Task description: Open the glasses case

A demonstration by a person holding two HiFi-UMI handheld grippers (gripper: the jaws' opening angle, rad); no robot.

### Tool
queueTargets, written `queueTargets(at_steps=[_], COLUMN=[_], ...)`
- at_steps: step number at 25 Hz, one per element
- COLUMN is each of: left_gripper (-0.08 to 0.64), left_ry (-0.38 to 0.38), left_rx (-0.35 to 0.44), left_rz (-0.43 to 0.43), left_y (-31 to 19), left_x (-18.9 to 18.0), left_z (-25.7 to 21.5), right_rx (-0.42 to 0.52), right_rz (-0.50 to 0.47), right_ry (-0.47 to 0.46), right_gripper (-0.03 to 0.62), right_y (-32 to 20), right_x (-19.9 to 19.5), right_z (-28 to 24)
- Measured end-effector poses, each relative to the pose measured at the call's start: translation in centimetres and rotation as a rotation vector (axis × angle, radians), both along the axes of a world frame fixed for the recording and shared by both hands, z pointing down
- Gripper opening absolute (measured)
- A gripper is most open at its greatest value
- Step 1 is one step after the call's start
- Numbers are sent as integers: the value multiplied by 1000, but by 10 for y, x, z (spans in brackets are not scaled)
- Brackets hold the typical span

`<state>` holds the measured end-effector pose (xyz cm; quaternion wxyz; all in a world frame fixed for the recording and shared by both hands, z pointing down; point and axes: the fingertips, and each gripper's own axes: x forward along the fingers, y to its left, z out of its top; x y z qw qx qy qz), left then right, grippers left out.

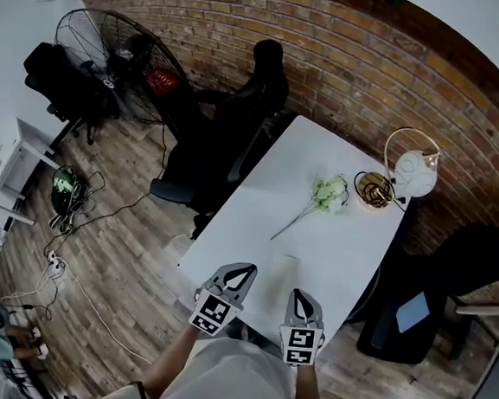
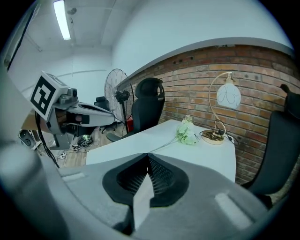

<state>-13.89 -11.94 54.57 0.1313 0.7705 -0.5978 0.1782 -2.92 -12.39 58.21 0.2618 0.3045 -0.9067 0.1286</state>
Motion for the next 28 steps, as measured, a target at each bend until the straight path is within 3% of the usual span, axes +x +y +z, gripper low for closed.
queueTargets(at_steps=[8, 15, 28], left_gripper=[5, 5, 5], left_ry=[0, 25, -8], left_rx=[-100, -146, -201], left_rz=[140, 245, 424], left_y=[-12, -18, -32], left_x=[5, 6, 4], left_z=[57, 96, 139], right_rx=[-48, -68, -90], right_rz=[73, 162, 270], right_ry=[78, 126, 170], right_gripper=[5, 5, 5], right_y=[5, 4, 6], right_x=[-3, -8, -26], right_z=[34, 55, 86])
